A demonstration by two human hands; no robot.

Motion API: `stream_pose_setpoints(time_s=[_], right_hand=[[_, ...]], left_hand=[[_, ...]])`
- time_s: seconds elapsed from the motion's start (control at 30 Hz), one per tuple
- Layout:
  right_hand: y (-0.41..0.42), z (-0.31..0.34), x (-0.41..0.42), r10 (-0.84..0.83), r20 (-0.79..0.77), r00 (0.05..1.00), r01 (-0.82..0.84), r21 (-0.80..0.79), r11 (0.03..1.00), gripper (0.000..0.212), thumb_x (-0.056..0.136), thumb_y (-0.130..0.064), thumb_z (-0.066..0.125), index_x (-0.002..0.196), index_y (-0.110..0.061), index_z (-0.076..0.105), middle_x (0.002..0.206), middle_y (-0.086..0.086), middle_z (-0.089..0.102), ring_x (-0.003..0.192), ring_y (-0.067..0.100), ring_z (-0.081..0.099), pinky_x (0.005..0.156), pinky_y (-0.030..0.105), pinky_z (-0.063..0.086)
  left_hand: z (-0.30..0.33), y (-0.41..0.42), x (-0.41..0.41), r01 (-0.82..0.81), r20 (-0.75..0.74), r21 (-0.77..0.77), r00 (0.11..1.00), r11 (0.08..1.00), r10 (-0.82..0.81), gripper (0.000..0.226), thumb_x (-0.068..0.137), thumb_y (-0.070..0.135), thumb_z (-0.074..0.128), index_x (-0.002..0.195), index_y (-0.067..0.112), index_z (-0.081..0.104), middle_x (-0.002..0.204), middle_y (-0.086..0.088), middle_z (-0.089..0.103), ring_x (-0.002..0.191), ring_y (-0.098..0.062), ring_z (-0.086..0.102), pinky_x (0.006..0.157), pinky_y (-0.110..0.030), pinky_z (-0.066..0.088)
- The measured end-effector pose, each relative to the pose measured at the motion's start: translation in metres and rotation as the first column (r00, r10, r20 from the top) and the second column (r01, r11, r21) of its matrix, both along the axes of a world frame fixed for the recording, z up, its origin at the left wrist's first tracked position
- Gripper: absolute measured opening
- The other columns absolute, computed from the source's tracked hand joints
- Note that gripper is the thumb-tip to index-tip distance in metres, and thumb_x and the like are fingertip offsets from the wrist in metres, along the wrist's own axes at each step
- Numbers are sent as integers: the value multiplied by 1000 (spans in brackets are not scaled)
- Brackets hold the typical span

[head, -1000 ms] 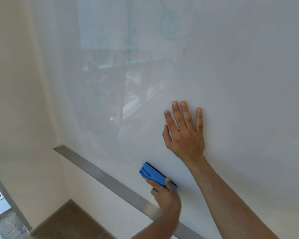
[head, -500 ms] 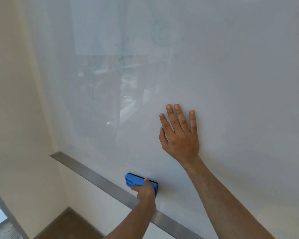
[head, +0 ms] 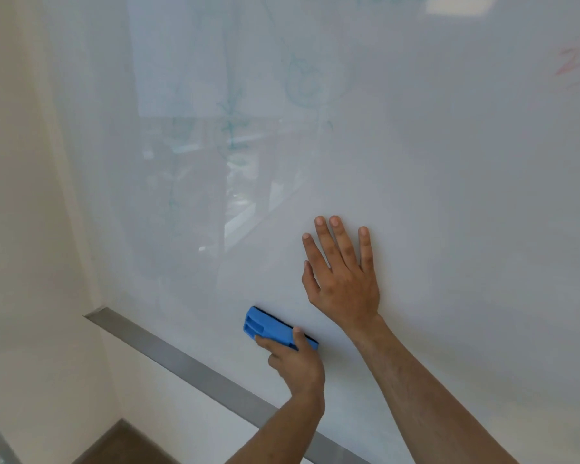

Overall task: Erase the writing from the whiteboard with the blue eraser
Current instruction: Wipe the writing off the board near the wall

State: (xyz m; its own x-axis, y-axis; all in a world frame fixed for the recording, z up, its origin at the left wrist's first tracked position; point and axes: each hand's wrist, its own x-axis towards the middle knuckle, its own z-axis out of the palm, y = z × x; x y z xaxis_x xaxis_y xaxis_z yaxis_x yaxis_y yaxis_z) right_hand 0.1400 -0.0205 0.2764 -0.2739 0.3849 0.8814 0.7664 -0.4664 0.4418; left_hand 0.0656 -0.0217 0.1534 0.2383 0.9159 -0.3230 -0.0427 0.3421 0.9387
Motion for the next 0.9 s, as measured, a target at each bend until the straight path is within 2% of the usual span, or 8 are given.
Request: stream_pose_setpoints(time_s=[0.07, 0.2, 0.3, 0.4, 0.57, 0.7, 0.8, 0.9], right_hand=[[0, 0, -1, 9, -8, 1000, -9, 3, 1000, 47, 91, -23, 60, 137, -12, 58, 152, 12, 45, 145, 29, 35, 120, 57, 20], [2, 1, -1, 10, -13, 1000, -10, 10, 1000, 46, 91, -22, 60, 135, -12, 59, 151, 12, 46, 145, 29, 35, 120, 57, 20], [1, 1, -1, 8, -24, 1000, -9, -2, 1000, 46, 92, -23, 58, 136, -12, 59, 152, 12, 44, 146, 29, 34, 120, 58, 20], [2, 2, -2, 2, -28, 1000, -2, -15, 1000, 46, 92, -23, 58, 137, -11, 58, 153, 13, 44, 146, 30, 33, 120, 58, 19], [1, 1, -1, -1, -31, 1000, 1, -23, 1000, 48, 92, -21, 57, 138, -11, 56, 153, 13, 43, 147, 31, 31, 120, 59, 19], [0, -1, -1, 5, -25, 1000, -6, -22, 1000, 47, 91, -20, 58, 137, -10, 57, 152, 13, 44, 146, 31, 32, 120, 59, 19], [-1, -1, 0, 5, -12, 1000, -6, -26, 1000, 46, 91, -21, 59, 136, -10, 58, 152, 13, 45, 146, 31, 34, 120, 59, 20], [-1, 0, -2, 9, -13, 1000, -9, -18, 1000, 45, 90, -20, 60, 134, -10, 60, 151, 13, 47, 145, 30, 36, 120, 58, 21]], left_hand=[[-12, 12, -5, -18, -49, -78, 999, 997, 14, 74, 101, 45, 40, 153, 31, -11, 138, -16, 36, 103, -29, 46, 97, -46, 44], [-27, 33, -14, -40, -99, -174, 995, 984, 23, 74, 101, 43, 41, 154, 27, -8, 139, -22, 40, 115, -39, 50, 100, -50, 44], [-39, 42, -20, -29, -96, -219, 995, 975, 8, 74, 101, 43, 42, 154, 28, -8, 139, -23, 42, 115, -37, 50, 98, -47, 42], [-47, 31, -25, 29, -102, -129, 994, 991, -42, 75, 102, 42, 41, 153, 32, -13, 138, -16, 39, 106, -29, 47, 94, -41, 41], [-63, -34, -22, 212, -118, 154, 974, 965, -195, 82, 101, 27, 48, 152, 30, -16, 134, -8, 32, 114, -25, 45, 105, -42, 42], [-65, -70, -12, 221, -141, 165, 970, 961, -199, 83, 97, 21, 56, 154, 26, -5, 134, -8, 33, 109, -15, 42, 93, -29, 43], [-63, -64, -10, 201, -139, 155, 974, 967, -180, 83, 95, 19, 59, 155, 26, 1, 137, -6, 33, 113, -14, 42, 94, -30, 45], [-64, -42, -16, 134, -157, 239, 983, 962, -98, 80, 96, 19, 58, 155, 30, 5, 139, -4, 33, 106, -11, 43, 88, -27, 41]])
